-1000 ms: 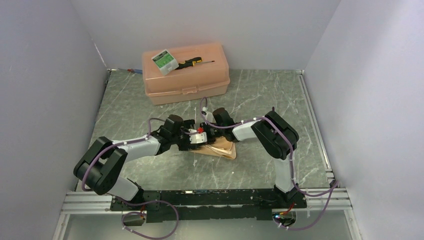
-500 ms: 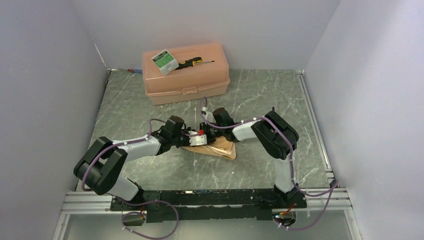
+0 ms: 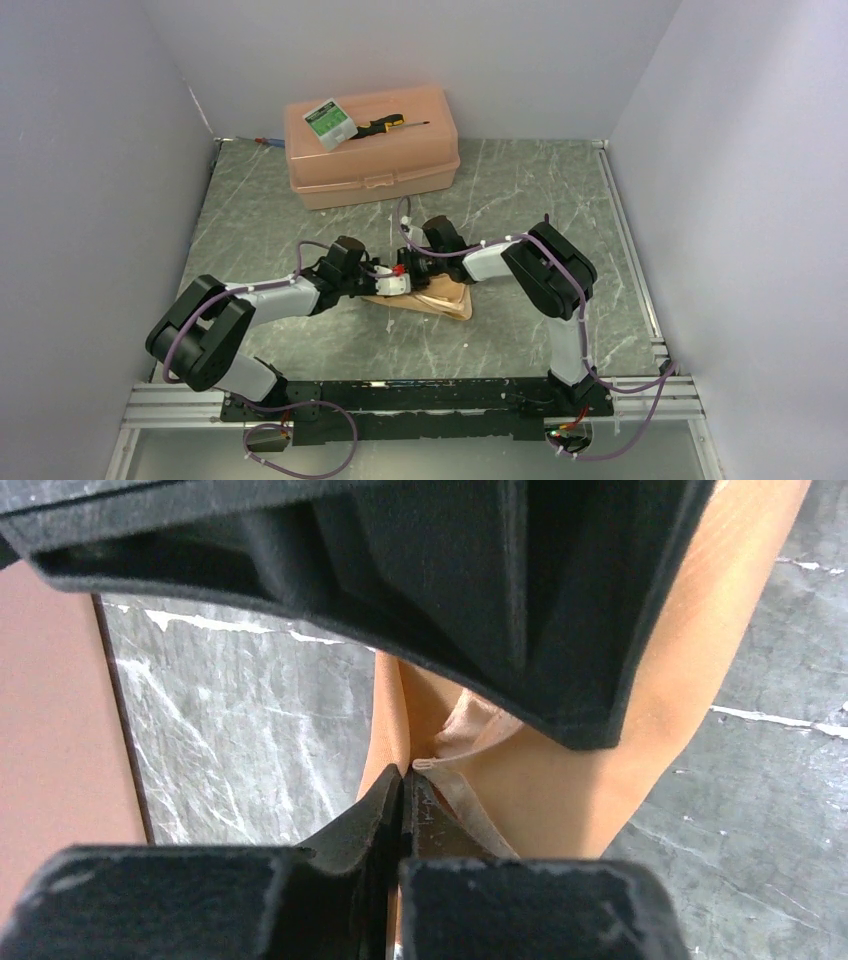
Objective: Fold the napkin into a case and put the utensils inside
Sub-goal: Grasp the top corner of the smaller rectangle folded napkin from the folded napkin.
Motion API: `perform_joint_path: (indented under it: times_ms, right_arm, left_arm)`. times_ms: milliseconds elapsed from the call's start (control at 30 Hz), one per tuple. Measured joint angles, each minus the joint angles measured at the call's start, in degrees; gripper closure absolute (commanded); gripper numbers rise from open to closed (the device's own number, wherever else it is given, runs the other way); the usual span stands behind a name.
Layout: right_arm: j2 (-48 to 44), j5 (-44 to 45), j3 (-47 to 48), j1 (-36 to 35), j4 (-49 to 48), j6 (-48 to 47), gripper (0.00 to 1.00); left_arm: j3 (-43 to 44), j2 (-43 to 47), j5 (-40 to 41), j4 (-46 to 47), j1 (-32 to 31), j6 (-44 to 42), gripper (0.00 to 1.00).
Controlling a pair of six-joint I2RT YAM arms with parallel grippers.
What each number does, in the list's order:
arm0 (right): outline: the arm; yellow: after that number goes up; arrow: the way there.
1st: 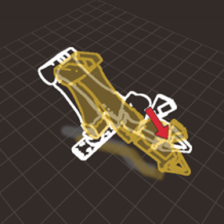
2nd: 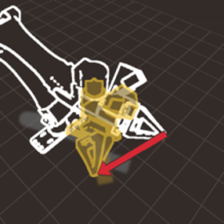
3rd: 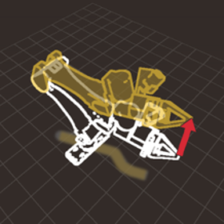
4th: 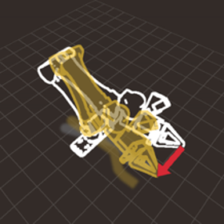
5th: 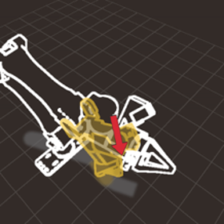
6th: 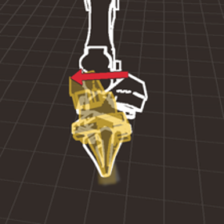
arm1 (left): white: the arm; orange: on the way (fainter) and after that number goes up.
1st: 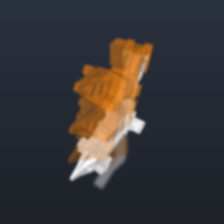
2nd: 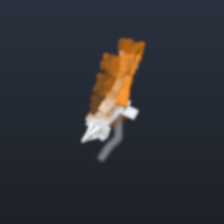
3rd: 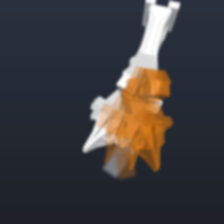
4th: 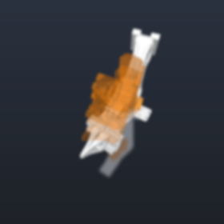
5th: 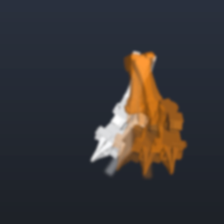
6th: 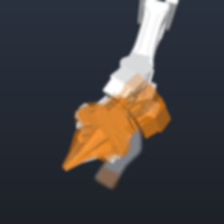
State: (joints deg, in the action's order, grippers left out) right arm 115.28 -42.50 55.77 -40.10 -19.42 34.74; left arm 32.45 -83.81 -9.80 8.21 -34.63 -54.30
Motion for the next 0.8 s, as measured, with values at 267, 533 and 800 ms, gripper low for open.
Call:
perform_joint_path:
  times_ms: [267,533,800]
  right_arm:
    - [1.2,-0.4,2.6,-0.9,3.5,0.2,1.00]
    - [2.4,-1.2,5.3,-0.9,7.2,0.2,1.00]
    - [2.8,0.4,9.4,-1.0,13.8,-0.7,1.00]
  left_arm:
    - [1.7,2.3,0.3,-2.3,0.1,5.1,0.97]
    - [2.9,5.6,0.5,-4.7,0.1,8.6,0.97]
    - [1.5,7.1,-0.9,-5.4,0.0,7.8,0.97]
